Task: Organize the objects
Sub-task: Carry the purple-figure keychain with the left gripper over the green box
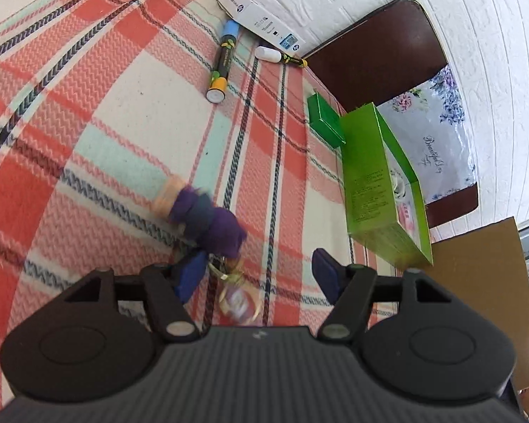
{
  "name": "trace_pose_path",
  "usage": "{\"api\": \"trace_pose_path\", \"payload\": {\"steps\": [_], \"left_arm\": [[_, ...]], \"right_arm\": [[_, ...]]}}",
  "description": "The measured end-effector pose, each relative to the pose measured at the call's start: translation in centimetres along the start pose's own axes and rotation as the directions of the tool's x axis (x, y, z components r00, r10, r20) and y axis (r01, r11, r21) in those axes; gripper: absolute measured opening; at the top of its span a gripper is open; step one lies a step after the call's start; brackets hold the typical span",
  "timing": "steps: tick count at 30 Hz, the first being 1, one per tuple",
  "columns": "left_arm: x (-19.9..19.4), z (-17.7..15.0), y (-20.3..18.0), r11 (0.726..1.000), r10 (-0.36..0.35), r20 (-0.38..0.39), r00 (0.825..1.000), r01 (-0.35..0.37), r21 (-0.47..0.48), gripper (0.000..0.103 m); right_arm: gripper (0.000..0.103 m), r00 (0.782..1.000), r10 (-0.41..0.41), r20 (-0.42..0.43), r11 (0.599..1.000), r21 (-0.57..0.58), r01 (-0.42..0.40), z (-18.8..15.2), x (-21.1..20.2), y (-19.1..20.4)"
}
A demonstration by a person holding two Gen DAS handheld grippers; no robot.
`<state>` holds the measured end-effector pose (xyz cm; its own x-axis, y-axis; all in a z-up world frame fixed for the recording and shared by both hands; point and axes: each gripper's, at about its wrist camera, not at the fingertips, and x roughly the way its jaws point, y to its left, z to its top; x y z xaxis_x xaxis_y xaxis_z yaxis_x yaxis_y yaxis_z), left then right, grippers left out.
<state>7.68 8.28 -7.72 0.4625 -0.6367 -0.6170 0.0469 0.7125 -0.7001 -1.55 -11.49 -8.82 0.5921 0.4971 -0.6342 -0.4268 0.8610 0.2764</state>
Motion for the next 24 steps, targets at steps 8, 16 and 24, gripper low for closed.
{"api": "trace_pose_path", "payload": {"steps": [8,16,24], "left_arm": [[-0.2,0.5,-0.4,0.998,-0.033,-0.019,0.999,0.034,0.053,0.011],[-0.8,3.6,-8.7,0.959,-0.146,0.017,0.989,0.137,0.248,0.004],[-0.1,3.0,-11.6,0.922,0.020,0.035,0.999,-0.032,0.385,0.041]], "right_arm": [[0.019,0.998,-0.034,0.057,0.999,-0.019,0.035,0.2,-0.7,0.3],[0.019,0.956,-0.161,0.247,0.987,0.014,0.162,2.1,-4.8,-2.0],[0.042,0.975,-0.140,0.175,0.990,0.036,0.136,1.7,-6.0,-5.9]]}}
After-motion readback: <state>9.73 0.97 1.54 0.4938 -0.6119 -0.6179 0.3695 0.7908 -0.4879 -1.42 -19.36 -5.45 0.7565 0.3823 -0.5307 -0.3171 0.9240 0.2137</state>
